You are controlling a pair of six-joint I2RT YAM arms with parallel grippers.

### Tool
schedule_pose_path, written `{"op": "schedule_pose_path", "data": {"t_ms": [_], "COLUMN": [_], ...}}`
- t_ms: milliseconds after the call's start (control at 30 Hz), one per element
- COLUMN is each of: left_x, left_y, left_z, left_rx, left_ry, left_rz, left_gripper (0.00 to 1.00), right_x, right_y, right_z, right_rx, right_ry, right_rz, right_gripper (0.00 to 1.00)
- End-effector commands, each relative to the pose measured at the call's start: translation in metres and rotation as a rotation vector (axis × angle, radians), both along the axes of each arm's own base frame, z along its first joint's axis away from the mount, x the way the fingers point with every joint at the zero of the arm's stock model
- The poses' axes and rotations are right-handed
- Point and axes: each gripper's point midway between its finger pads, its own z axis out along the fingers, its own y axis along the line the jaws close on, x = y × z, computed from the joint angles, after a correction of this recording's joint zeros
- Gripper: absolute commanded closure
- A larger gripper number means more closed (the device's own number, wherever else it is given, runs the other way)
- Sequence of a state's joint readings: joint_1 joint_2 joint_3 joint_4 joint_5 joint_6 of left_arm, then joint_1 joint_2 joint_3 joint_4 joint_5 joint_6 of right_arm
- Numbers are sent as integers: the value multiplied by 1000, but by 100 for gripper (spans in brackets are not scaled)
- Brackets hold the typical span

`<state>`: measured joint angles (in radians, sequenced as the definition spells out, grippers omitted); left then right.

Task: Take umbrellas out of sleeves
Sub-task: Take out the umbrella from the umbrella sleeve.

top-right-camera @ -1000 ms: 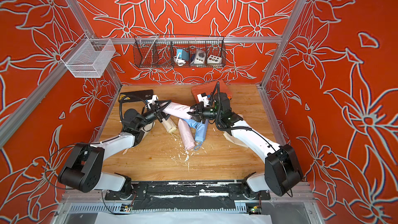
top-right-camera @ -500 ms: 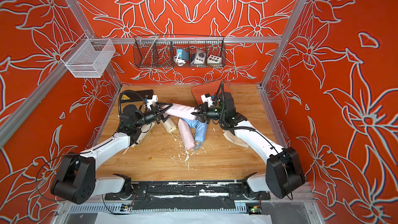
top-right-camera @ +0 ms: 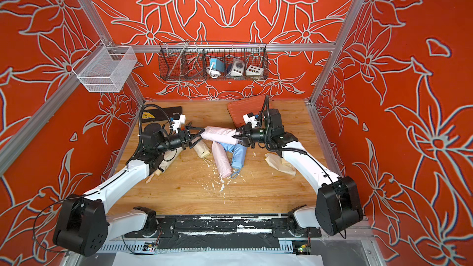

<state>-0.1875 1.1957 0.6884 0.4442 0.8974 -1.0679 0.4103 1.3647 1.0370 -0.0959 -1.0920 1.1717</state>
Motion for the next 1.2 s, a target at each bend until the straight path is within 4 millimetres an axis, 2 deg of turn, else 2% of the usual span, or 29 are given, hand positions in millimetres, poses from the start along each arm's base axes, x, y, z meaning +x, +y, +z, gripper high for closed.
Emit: {"op": "schedule_pose_path", "data": {"t_ms": [0, 167, 400, 733, 867, 1033, 1167], "left_x": [-7, -6, -9, -16, -16, -11, -7], "left_y": [0, -2, -3, -2, -2, 1, 2], "left_z": [3, 4, 2, -13, -17, -25, -24], "left_rx": [37, 47, 51, 63, 78, 101, 108], "left_ry": [-50, -52, -46, 1, 11, 47, 44], "left_rz": [-38, -47, -60, -72, -69, -42, -32], "left_gripper": [27, 32, 47, 60, 70, 98, 100], "right_x": [-13, -13, -14, -13, -14, -15, -17], "right_y": [1, 1, -1, -2, -2, -2, -3], "right_z": [20, 19, 19, 25, 26, 28, 26], "right_rx": [24, 21, 12, 16, 20, 25, 25], "right_ry": [-75, -77, -86, -106, -103, -106, -103], "right_rz": [84, 78, 69, 57, 57, 54, 52], "right_gripper": [95, 94, 95, 94, 94, 95, 95]}}
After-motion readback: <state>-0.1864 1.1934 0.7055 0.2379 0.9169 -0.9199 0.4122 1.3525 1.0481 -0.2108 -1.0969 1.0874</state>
